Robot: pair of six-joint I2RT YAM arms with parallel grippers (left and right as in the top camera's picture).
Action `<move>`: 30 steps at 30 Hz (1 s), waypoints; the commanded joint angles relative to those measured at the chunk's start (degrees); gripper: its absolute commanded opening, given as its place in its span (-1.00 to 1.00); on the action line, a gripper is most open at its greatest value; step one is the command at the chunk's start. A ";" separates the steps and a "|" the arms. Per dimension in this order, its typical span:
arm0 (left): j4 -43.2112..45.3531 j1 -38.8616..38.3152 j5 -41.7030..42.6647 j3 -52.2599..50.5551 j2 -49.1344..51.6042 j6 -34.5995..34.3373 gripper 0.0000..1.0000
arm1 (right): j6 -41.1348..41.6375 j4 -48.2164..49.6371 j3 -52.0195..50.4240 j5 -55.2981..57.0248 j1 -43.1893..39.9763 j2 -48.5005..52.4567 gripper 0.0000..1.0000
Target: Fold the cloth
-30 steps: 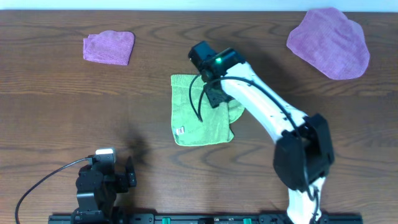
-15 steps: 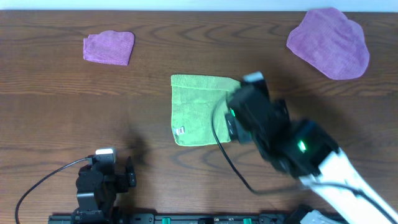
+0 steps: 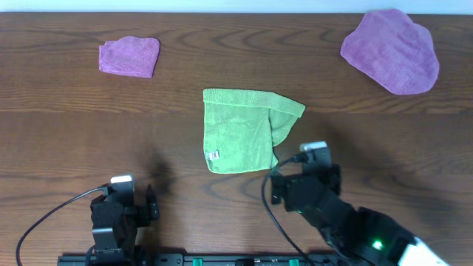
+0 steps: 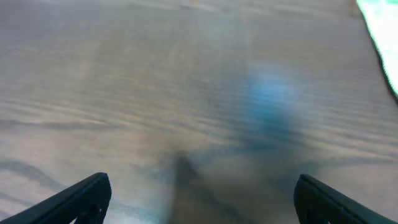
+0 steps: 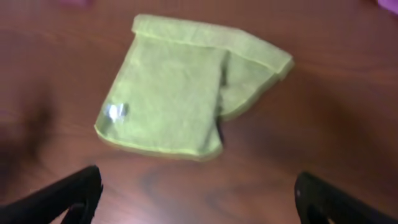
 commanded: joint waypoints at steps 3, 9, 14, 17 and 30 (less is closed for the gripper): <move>6.12 0.09 14.29 -0.70 -0.35 0.74 0.91 | -4.61 10.67 -4.87 3.61 -1.73 5.77 0.99; 9.33 0.07 28.48 -0.70 -0.35 0.70 0.90 | -4.61 14.71 -4.90 3.54 -7.48 14.64 0.98; 14.05 0.09 40.33 -0.70 -0.35 0.55 0.90 | -4.61 15.21 -4.90 3.74 -11.93 17.16 0.98; 17.18 0.09 42.03 -0.70 -0.35 0.55 0.90 | -4.63 15.19 -4.90 3.72 -14.21 16.85 0.99; 28.04 0.09 64.28 -0.70 -0.35 -2.21 0.91 | -4.63 15.15 -4.87 2.89 -15.23 15.21 0.99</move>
